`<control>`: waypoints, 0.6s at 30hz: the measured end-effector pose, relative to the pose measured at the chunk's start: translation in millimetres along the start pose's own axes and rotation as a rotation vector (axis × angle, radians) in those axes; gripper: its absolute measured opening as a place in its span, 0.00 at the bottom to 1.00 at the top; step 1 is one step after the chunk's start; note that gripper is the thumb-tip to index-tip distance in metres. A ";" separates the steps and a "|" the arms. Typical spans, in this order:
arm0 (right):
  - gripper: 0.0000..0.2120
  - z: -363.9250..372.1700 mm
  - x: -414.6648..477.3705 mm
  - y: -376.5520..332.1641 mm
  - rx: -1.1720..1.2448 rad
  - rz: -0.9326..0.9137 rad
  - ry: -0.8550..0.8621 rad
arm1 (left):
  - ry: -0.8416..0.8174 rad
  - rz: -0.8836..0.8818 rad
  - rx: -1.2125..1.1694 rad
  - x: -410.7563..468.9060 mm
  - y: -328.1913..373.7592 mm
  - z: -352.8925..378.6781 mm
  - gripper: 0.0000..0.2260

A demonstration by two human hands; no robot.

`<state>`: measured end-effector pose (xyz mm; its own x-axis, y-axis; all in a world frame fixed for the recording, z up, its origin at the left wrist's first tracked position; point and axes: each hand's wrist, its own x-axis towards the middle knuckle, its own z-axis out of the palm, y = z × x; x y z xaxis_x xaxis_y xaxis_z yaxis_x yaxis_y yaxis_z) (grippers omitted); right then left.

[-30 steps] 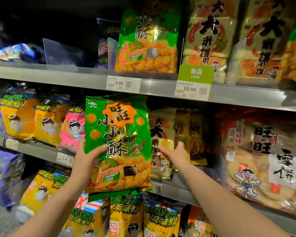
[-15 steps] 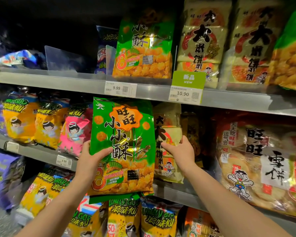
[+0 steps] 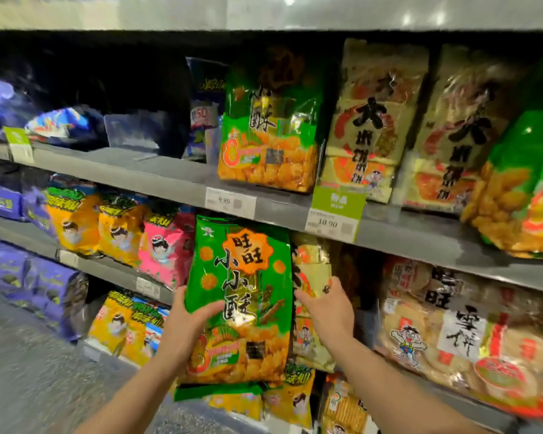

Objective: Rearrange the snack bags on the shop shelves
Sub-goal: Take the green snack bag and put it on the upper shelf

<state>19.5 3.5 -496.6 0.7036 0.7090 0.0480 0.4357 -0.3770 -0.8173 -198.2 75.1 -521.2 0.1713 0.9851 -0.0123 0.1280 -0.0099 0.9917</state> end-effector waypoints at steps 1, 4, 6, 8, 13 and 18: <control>0.29 -3.6 -8.1 -4.0 -0.008 0.037 -0.039 | -0.009 -0.031 -0.003 -5.9 6.3 -4.9 0.40; 0.38 -15.1 -32.4 -19.1 0.007 0.123 -0.137 | -0.002 -0.138 0.008 -24.6 26.5 -21.8 0.36; 0.42 -19.6 -45.2 -33.1 -0.013 0.151 -0.189 | 0.022 -0.187 0.018 -37.1 40.0 -37.8 0.33; 0.43 -25.7 -57.5 -50.3 -0.042 0.175 -0.235 | 0.043 -0.233 0.017 -53.4 57.6 -55.0 0.35; 0.35 -52.9 -87.9 -85.1 -0.085 0.231 -0.352 | 0.094 -0.292 0.097 -101.3 113.9 -93.7 0.42; 0.23 -85.0 -111.7 -131.8 -0.022 0.144 -0.428 | 0.116 -0.260 0.083 -121.9 163.8 -114.8 0.36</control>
<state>-68.8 -76.6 -345.5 0.4642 0.8293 -0.3111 0.3652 -0.4991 -0.7858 -310.3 -26.9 -342.6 0.0105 0.9694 -0.2451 0.2332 0.2360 0.9434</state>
